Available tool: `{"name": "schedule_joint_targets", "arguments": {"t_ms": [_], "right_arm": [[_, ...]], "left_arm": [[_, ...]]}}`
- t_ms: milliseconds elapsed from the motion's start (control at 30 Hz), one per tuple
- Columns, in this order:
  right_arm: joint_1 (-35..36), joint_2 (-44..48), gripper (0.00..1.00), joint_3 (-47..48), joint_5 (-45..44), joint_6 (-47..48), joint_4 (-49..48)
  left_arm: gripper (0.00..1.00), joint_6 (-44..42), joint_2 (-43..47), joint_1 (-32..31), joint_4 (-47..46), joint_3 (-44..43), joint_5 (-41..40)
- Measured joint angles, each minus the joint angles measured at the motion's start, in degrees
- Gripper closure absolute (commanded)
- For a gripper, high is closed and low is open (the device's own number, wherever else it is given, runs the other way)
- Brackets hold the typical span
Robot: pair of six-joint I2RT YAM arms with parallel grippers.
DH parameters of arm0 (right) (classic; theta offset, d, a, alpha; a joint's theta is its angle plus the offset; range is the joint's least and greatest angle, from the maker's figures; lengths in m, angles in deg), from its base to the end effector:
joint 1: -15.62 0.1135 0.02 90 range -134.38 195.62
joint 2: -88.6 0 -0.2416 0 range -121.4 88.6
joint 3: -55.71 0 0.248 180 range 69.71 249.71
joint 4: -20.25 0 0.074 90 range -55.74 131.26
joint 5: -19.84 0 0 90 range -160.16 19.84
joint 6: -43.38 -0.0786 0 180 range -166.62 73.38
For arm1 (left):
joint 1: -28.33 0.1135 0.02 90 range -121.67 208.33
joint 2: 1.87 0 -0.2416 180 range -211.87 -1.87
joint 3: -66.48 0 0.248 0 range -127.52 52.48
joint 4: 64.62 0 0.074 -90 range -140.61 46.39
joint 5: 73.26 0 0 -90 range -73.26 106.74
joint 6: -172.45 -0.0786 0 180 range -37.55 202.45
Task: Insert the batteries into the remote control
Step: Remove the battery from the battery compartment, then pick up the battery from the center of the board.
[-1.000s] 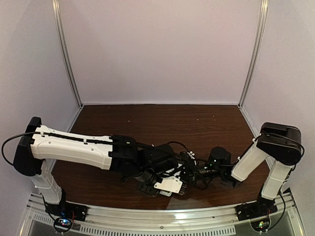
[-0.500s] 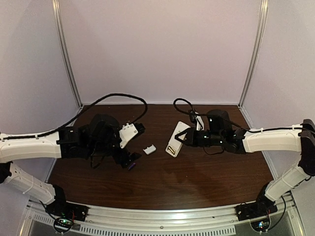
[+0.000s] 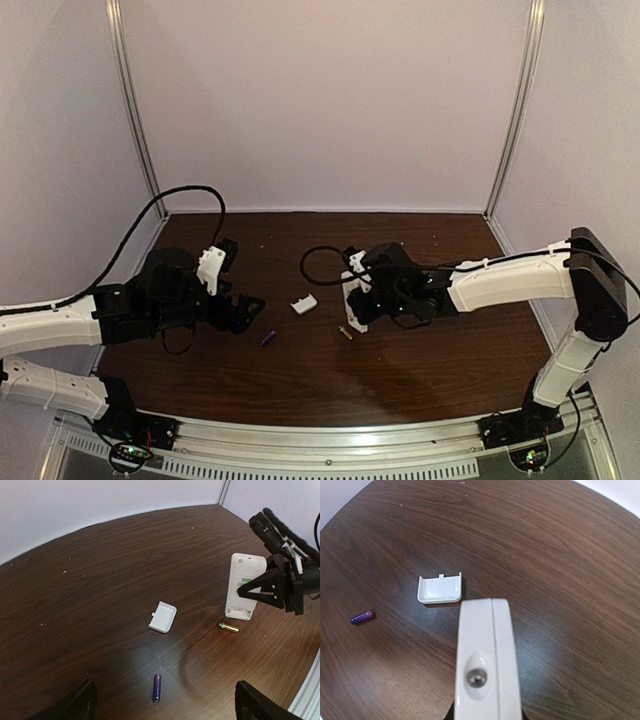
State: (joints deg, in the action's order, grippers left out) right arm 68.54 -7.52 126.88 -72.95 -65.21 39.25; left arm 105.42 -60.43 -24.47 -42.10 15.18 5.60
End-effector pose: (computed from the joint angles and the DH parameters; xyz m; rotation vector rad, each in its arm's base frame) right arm 0.2324 0.3012 0.1433 -0.6863 2.3061 0.5499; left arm 0.1760 -0.2068 0.2132 0.4324 2.0922 -0.5954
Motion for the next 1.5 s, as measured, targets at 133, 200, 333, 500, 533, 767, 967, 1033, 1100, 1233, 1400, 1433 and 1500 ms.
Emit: {"name": "schedule_joint_targets", "arguments": {"t_ms": [133,200,333,500,533,767,967,1033,1100,1233,1400,1433,1500], "right_arm": [[2.67,-0.57,1.00,2.14,-5.64,3.37,0.72],[3.15,-0.55,1.00,2.60,-6.84,4.09,1.16],[0.52,1.18,1.00,1.68,-4.70,3.80,1.70],[-9.25,10.47,1.00,-4.90,3.98,0.44,1.20],[-11.06,12.48,1.00,-6.29,6.05,-0.26,0.90],[-17.03,21.81,1.00,-14.97,22.08,-5.81,-1.97],[-21.00,25.18,1.00,-21.14,33.11,-10.05,-5.33],[-21.94,25.86,1.00,-22.32,35.50,-10.88,-6.21],[-22.88,26.36,1.00,-23.15,37.75,-11.78,-7.06],[-24.68,26.82,1.00,-24.46,41.27,-13.18,-8.81],[-26.16,26.82,1.00,-25.70,44.41,-14.67,-10.67],[-26.32,26.82,1.00,-25.81,44.83,-14.82,-10.84],[-26.58,26.82,1.00,-25.97,45.59,-15.10,-11.28]], "left_arm": [[0.03,2.10,2.23,2.82,-0.74,3.58,3.26],[0.12,1.31,2.29,3.67,-1.01,3.76,6.08],[0.19,-5.11,-2.08,3.78,-0.26,1.05,11.78],[0.23,-20.74,-15.32,2.36,4.42,-9.44,16.68],[0.24,-23.76,-17.38,2.01,5.20,-11.21,17.20],[0.39,-45.13,-30.25,0.98,12.55,-21.75,21.33],[0.46,-58.07,-40.26,-0.17,16.55,-28.04,23.10],[0.49,-61.09,-42.12,-0.37,17.90,-29.14,24.17],[0.51,-63.23,-43.85,-0.48,19.19,-30.64,25.09],[0.55,-66.25,-47.36,-0.76,20.44,-33.03,25.53],[0.55,-68.24,-51.84,-1.51,22.01,-34.29,25.51],[0.55,-68.54,-52.78,-1.64,22.25,-34.69,25.51],[0.55,-69.00,-54.07,-1.70,22.73,-35.45,25.49]]}}
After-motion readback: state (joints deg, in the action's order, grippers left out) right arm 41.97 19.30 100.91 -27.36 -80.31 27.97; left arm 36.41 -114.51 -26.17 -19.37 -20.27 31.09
